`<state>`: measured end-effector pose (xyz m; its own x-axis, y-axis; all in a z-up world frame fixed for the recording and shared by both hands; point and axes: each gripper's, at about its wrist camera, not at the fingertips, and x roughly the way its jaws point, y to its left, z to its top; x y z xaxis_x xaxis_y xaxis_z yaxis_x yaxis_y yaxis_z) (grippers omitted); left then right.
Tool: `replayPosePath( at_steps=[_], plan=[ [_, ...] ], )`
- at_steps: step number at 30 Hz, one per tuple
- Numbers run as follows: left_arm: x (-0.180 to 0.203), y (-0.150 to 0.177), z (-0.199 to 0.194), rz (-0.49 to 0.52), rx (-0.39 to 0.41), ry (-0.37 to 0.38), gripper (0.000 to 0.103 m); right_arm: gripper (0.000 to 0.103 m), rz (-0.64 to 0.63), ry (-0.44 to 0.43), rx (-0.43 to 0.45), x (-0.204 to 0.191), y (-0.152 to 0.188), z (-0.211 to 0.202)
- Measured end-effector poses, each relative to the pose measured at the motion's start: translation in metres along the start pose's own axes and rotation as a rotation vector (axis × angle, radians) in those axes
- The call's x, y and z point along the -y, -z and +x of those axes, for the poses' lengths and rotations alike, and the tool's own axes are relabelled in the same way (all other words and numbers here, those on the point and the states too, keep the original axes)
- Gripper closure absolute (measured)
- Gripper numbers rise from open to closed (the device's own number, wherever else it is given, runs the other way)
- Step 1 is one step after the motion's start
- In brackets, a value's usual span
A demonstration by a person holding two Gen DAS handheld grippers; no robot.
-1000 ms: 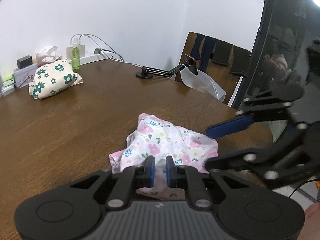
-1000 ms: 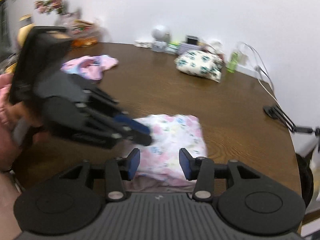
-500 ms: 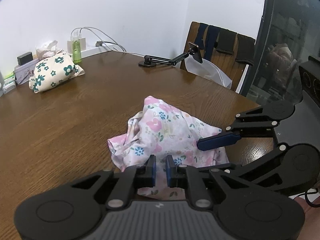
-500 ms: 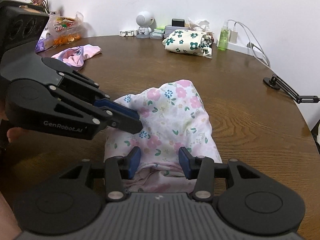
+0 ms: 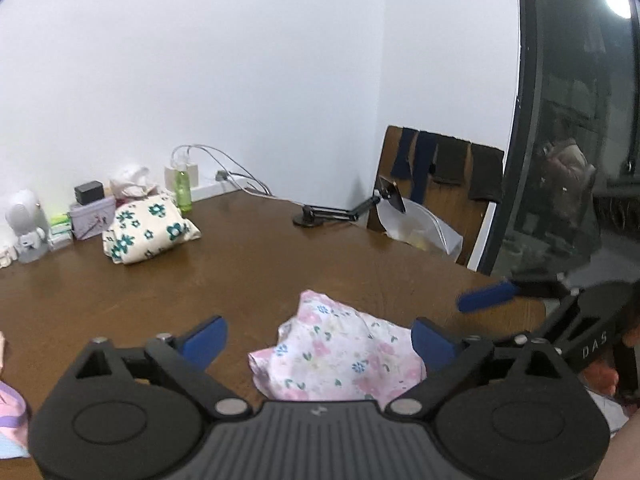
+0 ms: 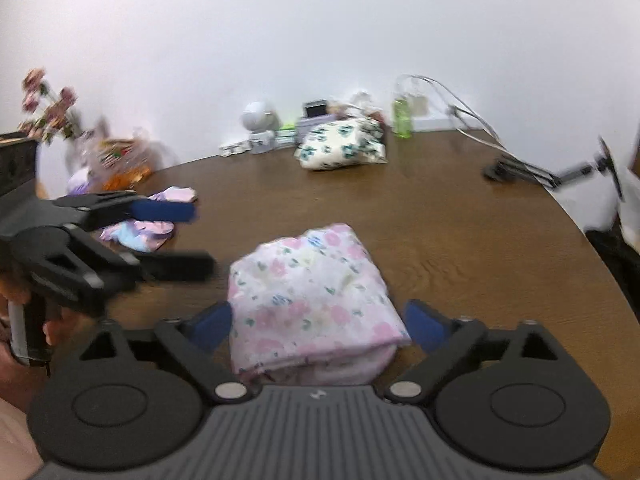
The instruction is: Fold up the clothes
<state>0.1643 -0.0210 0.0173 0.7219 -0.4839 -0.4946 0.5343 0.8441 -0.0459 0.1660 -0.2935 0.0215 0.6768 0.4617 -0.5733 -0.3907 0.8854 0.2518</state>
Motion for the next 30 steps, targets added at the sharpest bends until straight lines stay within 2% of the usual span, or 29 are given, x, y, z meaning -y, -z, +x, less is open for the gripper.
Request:
replayPosePath(
  at_steps=[3, 8, 10, 14, 16, 19, 21, 25, 28, 30],
  plan=[
    [-0.005, -0.005, 0.008, 0.007, -0.038, -0.027, 0.002, 0.004, 0.117, 0.003, -0.042, 0.013, 0.011, 0.005],
    [-0.024, -0.011, 0.042, -0.032, -0.156, -0.043, 0.003, 0.001, 0.301, 0.009, -0.094, 0.034, 0.022, 0.022],
    [-0.033, -0.012, 0.058, -0.064, -0.196, -0.016, 0.003, 0.001, 0.340, 0.017, -0.099, 0.035, 0.027, 0.025],
    [-0.045, -0.018, 0.090, -0.111, -0.262, 0.085, 0.003, 0.001, 0.381, 0.023, -0.126, 0.036, 0.026, 0.036],
    [-0.049, -0.018, 0.105, -0.115, -0.298, 0.102, 0.005, 0.002, 0.402, 0.012, -0.136, 0.037, 0.025, 0.041],
    [-0.055, -0.015, 0.123, -0.115, -0.344, 0.137, 0.013, 0.012, 0.422, 0.014, -0.138, 0.036, 0.023, 0.046],
    [-0.059, -0.013, 0.131, -0.122, -0.363, 0.170, 0.018, 0.024, 0.422, 0.007, -0.145, 0.034, 0.021, 0.050],
    [-0.062, -0.003, 0.138, -0.117, -0.386, 0.215, 0.026, 0.031, 0.405, 0.008, -0.152, 0.026, 0.018, 0.059],
    [-0.062, 0.001, 0.134, -0.118, -0.379, 0.226, 0.035, 0.048, 0.402, 0.030, -0.157, 0.024, 0.015, 0.063],
    [-0.065, 0.004, 0.131, -0.141, -0.378, 0.240, 0.048, 0.066, 0.421, 0.030, -0.154, 0.029, 0.016, 0.065]
  ],
)
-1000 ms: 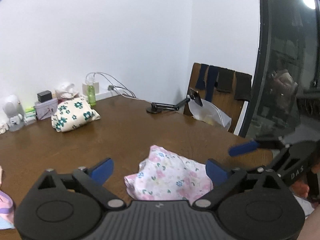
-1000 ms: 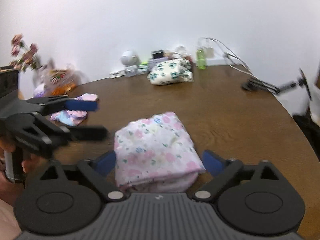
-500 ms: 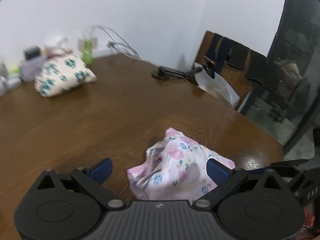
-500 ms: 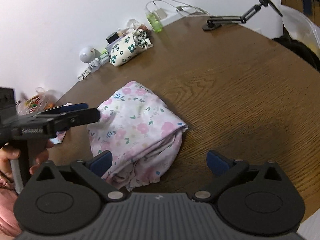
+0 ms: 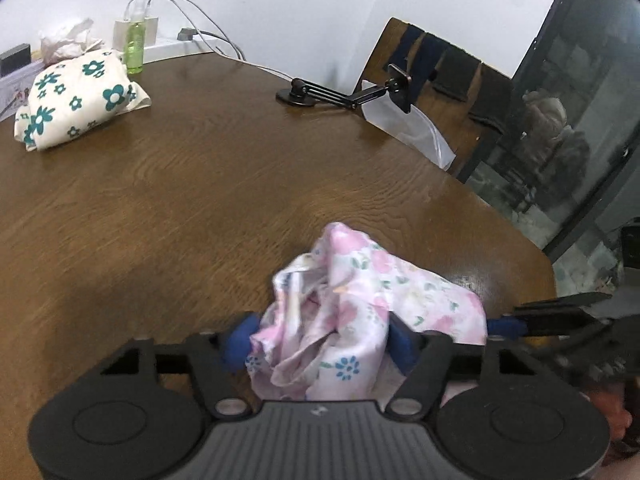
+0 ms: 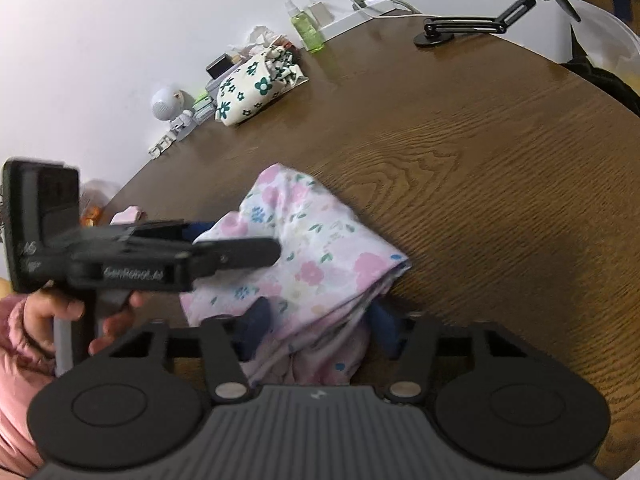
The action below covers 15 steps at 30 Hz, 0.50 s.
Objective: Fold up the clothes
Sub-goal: 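Grasp the folded dress bundle with both grippers and lift it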
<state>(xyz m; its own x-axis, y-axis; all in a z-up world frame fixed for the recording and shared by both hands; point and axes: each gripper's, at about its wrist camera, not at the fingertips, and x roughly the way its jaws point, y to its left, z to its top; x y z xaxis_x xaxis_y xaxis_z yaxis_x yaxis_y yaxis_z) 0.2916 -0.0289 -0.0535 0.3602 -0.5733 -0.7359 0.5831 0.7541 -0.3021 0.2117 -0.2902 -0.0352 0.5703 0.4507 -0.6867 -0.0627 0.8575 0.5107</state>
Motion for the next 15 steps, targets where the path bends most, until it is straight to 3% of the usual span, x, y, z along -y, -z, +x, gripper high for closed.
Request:
replayPosePath(
  at_steps=[4, 11, 15],
  plan=[
    [-0.001, 0.009, -0.008, -0.065, 0.006, 0.012, 0.062, 0.075, 0.017, -0.024, -0.006, 0.005, -0.003, 0.004],
    [0.010, 0.038, -0.028, -0.197, 0.072, -0.062, 0.072, 0.088, 0.013, -0.113, -0.047, 0.013, -0.006, 0.014],
    [0.012, 0.052, -0.040, -0.296, 0.117, -0.066, 0.076, 0.094, -0.015, -0.155, -0.070, 0.010, -0.011, 0.017]
  ],
)
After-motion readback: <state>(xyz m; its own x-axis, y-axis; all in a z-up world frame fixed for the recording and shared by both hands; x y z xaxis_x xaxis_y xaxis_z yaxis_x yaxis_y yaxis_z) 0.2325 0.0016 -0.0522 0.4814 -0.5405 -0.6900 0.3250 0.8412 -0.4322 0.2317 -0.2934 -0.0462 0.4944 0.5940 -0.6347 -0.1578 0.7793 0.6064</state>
